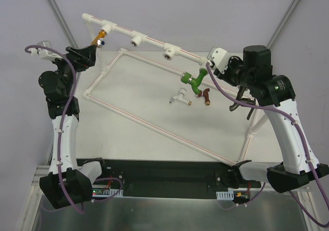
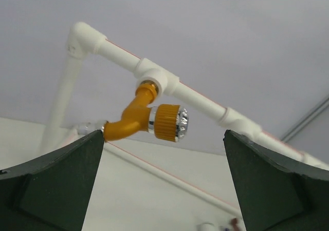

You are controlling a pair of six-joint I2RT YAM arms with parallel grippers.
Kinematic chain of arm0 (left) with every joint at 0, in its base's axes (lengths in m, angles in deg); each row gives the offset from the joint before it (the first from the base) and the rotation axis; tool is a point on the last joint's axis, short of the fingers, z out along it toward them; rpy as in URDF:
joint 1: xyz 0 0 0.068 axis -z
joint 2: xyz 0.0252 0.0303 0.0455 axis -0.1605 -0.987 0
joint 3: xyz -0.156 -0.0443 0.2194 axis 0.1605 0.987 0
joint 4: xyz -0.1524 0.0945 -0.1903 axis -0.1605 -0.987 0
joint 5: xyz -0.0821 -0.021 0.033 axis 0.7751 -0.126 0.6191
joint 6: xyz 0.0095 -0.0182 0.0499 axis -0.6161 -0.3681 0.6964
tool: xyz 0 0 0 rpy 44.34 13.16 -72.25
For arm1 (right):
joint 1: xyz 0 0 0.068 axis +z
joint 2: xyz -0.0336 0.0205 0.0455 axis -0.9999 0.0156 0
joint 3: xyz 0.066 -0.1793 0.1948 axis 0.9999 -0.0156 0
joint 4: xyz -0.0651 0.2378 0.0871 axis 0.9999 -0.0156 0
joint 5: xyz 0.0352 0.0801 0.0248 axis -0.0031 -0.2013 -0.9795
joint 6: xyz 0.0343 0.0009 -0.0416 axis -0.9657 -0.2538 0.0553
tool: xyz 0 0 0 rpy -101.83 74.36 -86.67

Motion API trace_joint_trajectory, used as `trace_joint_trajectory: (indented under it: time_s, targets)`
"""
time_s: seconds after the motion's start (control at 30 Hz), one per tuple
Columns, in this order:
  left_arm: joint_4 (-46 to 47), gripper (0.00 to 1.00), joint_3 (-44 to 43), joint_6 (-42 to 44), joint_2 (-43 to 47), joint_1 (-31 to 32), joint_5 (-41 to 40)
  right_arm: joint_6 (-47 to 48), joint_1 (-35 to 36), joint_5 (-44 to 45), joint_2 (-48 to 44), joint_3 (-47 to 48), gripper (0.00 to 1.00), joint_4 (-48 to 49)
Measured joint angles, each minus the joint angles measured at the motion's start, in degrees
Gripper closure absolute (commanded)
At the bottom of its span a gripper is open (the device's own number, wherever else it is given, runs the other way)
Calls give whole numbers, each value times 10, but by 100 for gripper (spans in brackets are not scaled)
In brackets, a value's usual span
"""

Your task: Install the water faucets

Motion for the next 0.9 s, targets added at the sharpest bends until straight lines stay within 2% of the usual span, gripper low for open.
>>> trace_joint_trajectory:
  time_s: [0.17,0.3,0.4,0.57,0.9]
  targets:
    - [-18,1,9,-235,8,-8,3,0,1,0,0,0,98,0]
    - [-42,1,9,-383,-5,-9,-3,0,1,0,0,0,98,0]
    - [-57,1,8,-453,-28,-8,-8,0,1,0,0,0,98,0]
    - [-73,4,3,-525,-72,-8,-11,0,2,0,-1,0,98,0]
    - [-55,11,-27,-581,-125,-7,-24,0,2,0,-1,-1,98,0]
